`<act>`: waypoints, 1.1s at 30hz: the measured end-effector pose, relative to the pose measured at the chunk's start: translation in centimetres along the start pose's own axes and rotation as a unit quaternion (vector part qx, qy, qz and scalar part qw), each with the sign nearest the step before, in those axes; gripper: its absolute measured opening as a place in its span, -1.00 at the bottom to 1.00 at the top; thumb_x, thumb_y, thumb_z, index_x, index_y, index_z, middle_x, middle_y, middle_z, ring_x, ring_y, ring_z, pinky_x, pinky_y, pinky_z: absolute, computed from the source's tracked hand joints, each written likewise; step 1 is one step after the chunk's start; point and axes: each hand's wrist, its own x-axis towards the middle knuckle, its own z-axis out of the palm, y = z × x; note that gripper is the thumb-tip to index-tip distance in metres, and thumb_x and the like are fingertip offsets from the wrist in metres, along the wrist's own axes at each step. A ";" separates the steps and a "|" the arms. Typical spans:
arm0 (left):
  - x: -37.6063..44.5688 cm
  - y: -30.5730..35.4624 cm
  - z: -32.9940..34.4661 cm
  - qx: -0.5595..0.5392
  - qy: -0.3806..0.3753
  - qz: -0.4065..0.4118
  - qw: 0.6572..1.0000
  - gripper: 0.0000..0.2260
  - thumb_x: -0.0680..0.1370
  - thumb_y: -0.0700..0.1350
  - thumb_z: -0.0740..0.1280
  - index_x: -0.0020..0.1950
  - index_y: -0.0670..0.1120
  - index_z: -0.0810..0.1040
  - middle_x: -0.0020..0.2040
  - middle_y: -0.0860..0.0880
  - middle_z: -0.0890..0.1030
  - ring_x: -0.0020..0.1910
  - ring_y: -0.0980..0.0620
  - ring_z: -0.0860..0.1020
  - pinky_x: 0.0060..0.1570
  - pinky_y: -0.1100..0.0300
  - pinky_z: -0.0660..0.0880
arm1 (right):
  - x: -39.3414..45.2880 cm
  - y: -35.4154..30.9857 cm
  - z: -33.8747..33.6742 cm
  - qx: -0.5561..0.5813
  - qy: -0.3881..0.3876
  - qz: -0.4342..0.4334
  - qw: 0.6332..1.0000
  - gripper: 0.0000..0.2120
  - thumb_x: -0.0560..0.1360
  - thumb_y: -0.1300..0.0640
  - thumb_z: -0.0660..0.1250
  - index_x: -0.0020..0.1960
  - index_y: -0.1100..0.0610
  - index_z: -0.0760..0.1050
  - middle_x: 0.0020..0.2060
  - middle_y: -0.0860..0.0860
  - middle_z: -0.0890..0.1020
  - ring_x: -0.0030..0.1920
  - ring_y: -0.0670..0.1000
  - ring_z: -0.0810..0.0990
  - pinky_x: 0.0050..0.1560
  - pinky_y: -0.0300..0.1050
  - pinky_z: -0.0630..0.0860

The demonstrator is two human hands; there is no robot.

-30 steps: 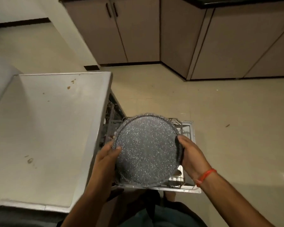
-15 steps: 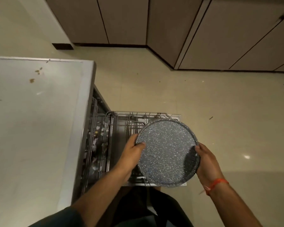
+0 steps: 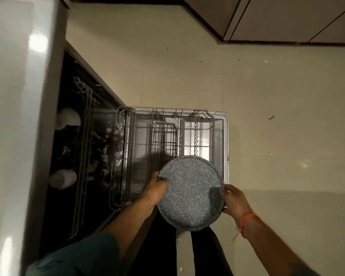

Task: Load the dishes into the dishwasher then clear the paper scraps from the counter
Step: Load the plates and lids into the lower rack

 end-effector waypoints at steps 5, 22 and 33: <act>6.1 0.9 0.3 -0.037 0.015 0.034 0.999 -0.73 0.66 -0.08 0.31 0.35 0.06 0.44 0.22 0.00 0.57 0.06 0.05 0.55 -0.11 0.13 0.46 | 5.6 -2.9 0.2 -0.039 -0.030 -0.029 0.998 -0.79 0.62 0.29 0.27 -0.12 0.09 0.56 -0.28 -0.01 0.64 -0.30 0.01 0.58 -0.27 -0.15 0.49; 16.5 8.9 2.0 0.027 0.056 0.191 0.980 -0.55 0.65 -0.27 0.25 0.50 -0.05 0.23 0.05 0.18 0.41 -0.04 0.29 0.40 -0.18 0.32 0.33 | 15.1 -11.7 1.8 -0.130 -0.060 -0.173 0.974 -0.56 0.58 0.38 0.21 0.34 -0.03 0.40 0.28 0.01 0.58 0.21 0.00 0.49 0.00 -0.21 0.35; 21.2 6.3 2.3 0.050 0.041 0.154 0.986 -0.56 0.62 -0.23 0.34 0.43 -0.05 0.25 0.09 -0.02 0.48 -0.03 0.06 0.48 0.07 0.03 0.47 | 18.0 -10.7 3.6 -0.106 -0.026 -0.120 0.987 -0.78 0.59 0.35 0.23 0.07 0.04 0.42 0.00 -0.04 0.55 0.19 0.02 0.49 0.40 0.05 0.39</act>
